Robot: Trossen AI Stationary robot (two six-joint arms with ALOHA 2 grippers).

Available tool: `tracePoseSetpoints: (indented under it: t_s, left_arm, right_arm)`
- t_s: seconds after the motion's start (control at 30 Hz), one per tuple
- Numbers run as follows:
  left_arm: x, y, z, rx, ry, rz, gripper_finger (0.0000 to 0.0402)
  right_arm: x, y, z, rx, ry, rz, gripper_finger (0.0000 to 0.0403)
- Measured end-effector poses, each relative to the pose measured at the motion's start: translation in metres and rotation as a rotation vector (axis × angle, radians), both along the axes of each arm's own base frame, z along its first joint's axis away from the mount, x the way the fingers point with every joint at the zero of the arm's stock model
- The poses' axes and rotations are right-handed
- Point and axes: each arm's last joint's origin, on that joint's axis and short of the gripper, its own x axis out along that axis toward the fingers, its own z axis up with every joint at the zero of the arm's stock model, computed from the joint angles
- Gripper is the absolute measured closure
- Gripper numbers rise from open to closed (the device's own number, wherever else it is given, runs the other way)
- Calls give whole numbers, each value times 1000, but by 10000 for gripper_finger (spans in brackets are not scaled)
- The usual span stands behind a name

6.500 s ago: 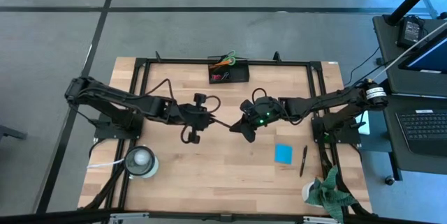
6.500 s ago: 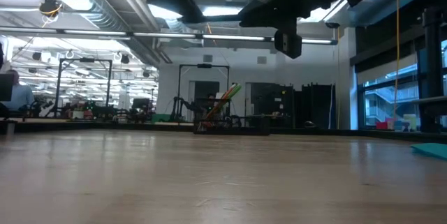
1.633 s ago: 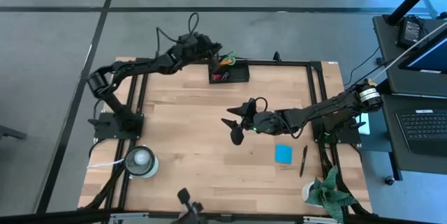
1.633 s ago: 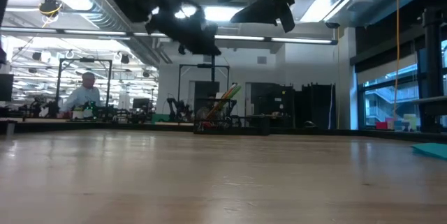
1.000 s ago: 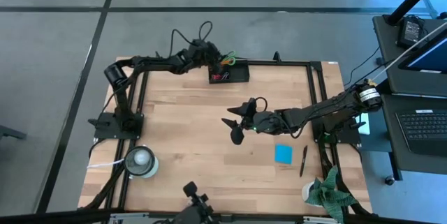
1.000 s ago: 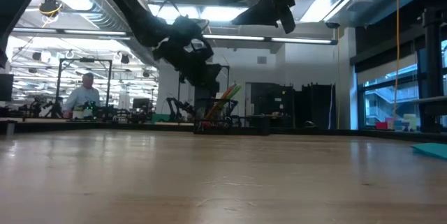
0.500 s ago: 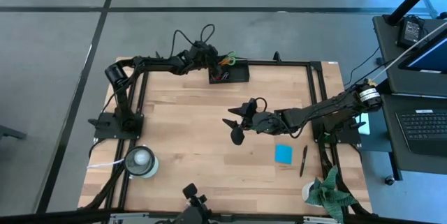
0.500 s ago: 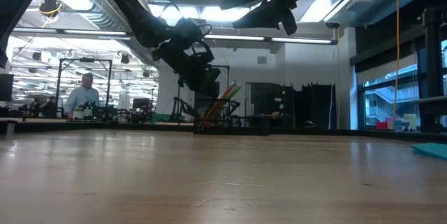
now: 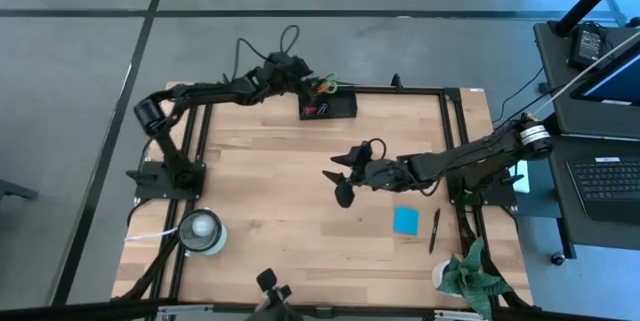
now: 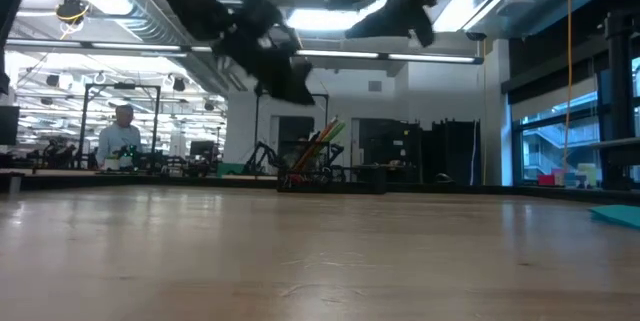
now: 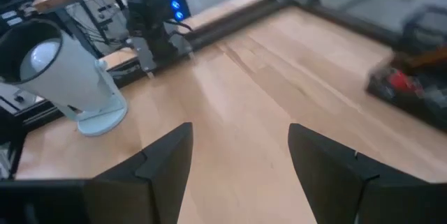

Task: Pick and place office supplies into organizer
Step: Put the blue sticky note into the desk organizer

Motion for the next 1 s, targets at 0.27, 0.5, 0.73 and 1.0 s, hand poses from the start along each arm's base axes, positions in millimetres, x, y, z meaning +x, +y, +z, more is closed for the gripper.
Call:
tracePoseSetpoints:
  t_s: [0.27, 0.5, 0.73, 1.0]
  left_arm:
    - [-24, -44, 72, -95, -214, -174, 285]
    - [-37, -105, 110, -198, -280, -512, 291]
    - [-26, -162, 114, -269, -258, -680, 295]
    - [-12, -202, 106, -244, -207, -665, 295]
  right_arm:
    - [-51, -6, 19, 288, 192, 26, 165]
    - [-90, 10, 6, 377, 521, 37, 165]
    - [-117, 31, -4, 638, 758, -85, 165]
    - [-125, 48, -6, 593, 795, -12, 165]
